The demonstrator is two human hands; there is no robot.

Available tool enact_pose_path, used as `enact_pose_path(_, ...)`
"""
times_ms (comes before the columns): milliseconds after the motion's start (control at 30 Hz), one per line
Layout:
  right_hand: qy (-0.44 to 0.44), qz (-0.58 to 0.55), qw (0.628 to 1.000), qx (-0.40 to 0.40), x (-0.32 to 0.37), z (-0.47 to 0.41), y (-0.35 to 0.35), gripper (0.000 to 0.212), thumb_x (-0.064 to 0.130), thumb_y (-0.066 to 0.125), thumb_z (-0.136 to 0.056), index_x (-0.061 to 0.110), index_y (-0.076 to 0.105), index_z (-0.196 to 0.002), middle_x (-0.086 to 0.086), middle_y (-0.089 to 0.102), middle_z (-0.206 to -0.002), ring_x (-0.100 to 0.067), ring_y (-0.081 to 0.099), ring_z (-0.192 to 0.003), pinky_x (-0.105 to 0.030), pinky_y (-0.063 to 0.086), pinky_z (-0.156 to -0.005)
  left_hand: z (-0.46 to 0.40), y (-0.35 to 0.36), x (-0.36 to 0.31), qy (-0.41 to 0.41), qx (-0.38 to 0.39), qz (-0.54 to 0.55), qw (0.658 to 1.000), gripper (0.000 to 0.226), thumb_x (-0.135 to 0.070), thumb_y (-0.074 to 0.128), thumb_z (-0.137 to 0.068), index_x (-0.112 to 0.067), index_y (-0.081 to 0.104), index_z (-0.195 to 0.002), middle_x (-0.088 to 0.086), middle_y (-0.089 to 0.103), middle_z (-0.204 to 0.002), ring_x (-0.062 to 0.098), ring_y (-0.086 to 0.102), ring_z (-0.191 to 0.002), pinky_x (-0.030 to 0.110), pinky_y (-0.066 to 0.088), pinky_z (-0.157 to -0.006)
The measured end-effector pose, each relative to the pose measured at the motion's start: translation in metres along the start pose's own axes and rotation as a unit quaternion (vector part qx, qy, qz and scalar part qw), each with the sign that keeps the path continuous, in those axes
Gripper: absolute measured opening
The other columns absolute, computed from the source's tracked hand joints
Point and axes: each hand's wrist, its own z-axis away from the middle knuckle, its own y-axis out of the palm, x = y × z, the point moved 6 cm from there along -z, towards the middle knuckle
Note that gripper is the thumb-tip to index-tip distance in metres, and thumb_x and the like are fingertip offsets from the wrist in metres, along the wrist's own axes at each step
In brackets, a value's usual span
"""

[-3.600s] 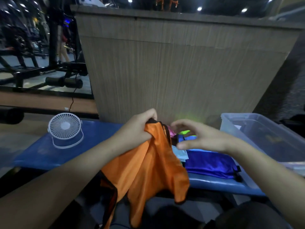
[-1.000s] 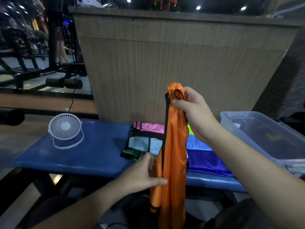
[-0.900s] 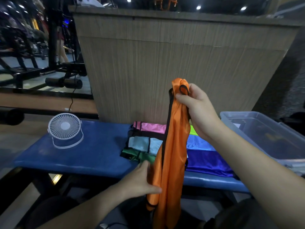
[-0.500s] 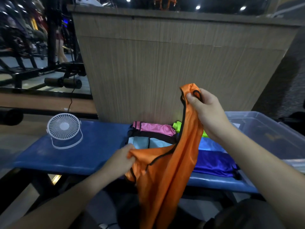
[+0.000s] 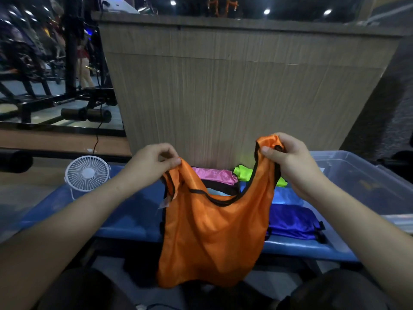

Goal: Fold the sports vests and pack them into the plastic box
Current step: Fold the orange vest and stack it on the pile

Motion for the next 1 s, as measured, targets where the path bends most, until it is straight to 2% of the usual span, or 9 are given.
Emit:
enact_pose_path(100,-0.016,0.035,0.999,0.004,-0.001,0.002,0.002,0.017,0.005,0.069,-0.090,0.016,0.061,-0.080,0.005,0.058,-0.067,-0.009,0.054,-0.065,-0.025,0.042,-0.058,0.001,0.004,-0.003,0.008,0.020,-0.007,1.000,0.013,-0.023,0.065,-0.096,-0.019,0.073,-0.086,0.002,0.069,-0.095,0.017,0.063,-0.093,0.034,0.047,-0.087)
enact_pose_path(233,-0.012,0.056,0.998,0.029,-0.007,0.007,0.012,0.020,0.024,0.072,-0.086,0.019,0.054,-0.080,0.001,0.053,-0.070,-0.011,0.050,-0.067,-0.031,0.038,-0.063,0.008,0.016,0.003,-0.043,0.040,0.051,0.997,0.025,-0.021,0.053,-0.103,-0.020,0.069,-0.083,0.001,0.067,-0.081,0.013,0.061,-0.078,0.032,0.046,-0.074)
enact_pose_path(333,-0.012,0.056,0.997,0.051,-0.007,0.010,0.024,0.017,0.035,0.067,-0.082,0.026,0.052,-0.078,0.000,0.054,-0.072,-0.013,0.051,-0.069,-0.033,0.038,-0.066,0.011,0.024,-0.004,-0.055,0.040,0.126,0.990,0.022,-0.011,0.050,-0.103,-0.016,0.068,-0.092,0.000,0.062,-0.076,0.004,0.053,-0.064,0.019,0.041,-0.059)
enact_pose_path(467,-0.029,0.037,0.996,0.071,-0.003,0.013,0.035,0.019,0.021,0.067,-0.091,0.023,0.051,-0.080,0.003,0.050,-0.071,-0.010,0.047,-0.068,-0.031,0.037,-0.065,0.010,0.029,-0.021,-0.004,0.071,0.118,0.990,0.018,-0.009,0.050,-0.103,-0.013,0.067,-0.098,-0.008,0.063,-0.082,-0.005,0.053,-0.067,0.010,0.040,-0.063)
enact_pose_path(600,-0.016,0.031,0.996,0.079,-0.004,0.017,0.039,0.018,0.010,0.064,-0.096,0.017,0.051,-0.084,-0.004,0.052,-0.075,-0.014,0.047,-0.071,-0.031,0.037,-0.067,0.014,0.029,-0.036,0.024,0.172,0.094,0.980,0.014,-0.038,0.060,-0.095,-0.028,0.063,-0.105,-0.014,0.060,-0.092,-0.007,0.053,-0.074,0.017,0.041,-0.076)
enact_pose_path(633,-0.013,0.030,0.996,0.082,-0.005,0.018,0.040,0.017,0.009,0.064,-0.096,0.015,0.052,-0.085,-0.005,0.052,-0.076,-0.015,0.048,-0.072,-0.032,0.037,-0.068,0.018,0.029,-0.037,0.004,0.212,0.111,0.971,0.019,-0.037,0.064,-0.092,-0.028,0.061,-0.109,-0.009,0.059,-0.100,-0.004,0.054,-0.075,0.020,0.043,-0.077)
enact_pose_path(700,-0.007,0.027,0.995,0.094,-0.006,0.021,0.042,0.012,0.010,0.064,-0.096,0.011,0.054,-0.089,-0.003,0.055,-0.076,-0.014,0.050,-0.072,-0.031,0.039,-0.070,0.023,0.029,-0.039,-0.024,0.265,0.145,0.953,0.027,-0.011,0.072,-0.090,-0.022,0.058,-0.111,-0.001,0.056,-0.112,0.004,0.053,-0.069,0.024,0.044,-0.069)
enact_pose_path(800,-0.041,0.038,0.988,0.144,0.002,0.030,0.052,0.010,0.009,0.066,-0.094,0.015,0.059,-0.096,0.008,0.060,-0.079,-0.005,0.054,-0.074,-0.023,0.043,-0.072,0.021,0.032,-0.042,-0.030,0.236,0.222,0.946,0.036,0.018,0.061,-0.085,-0.015,0.058,-0.100,0.002,0.054,-0.100,0.009,0.050,-0.069,0.027,0.042,-0.065)
enact_pose_path(1000,-0.111,0.136,0.958,0.229,0.008,0.050,0.089,0.030,0.021,0.079,-0.084,0.018,0.061,-0.108,0.020,0.064,-0.088,0.006,0.055,-0.079,-0.018,0.043,-0.077,0.016,0.051,-0.045,-0.109,0.141,0.404,0.897,0.031,0.012,0.061,-0.088,-0.015,0.064,-0.100,0.000,0.052,-0.083,0.008,0.056,-0.068,0.017,0.049,-0.054)
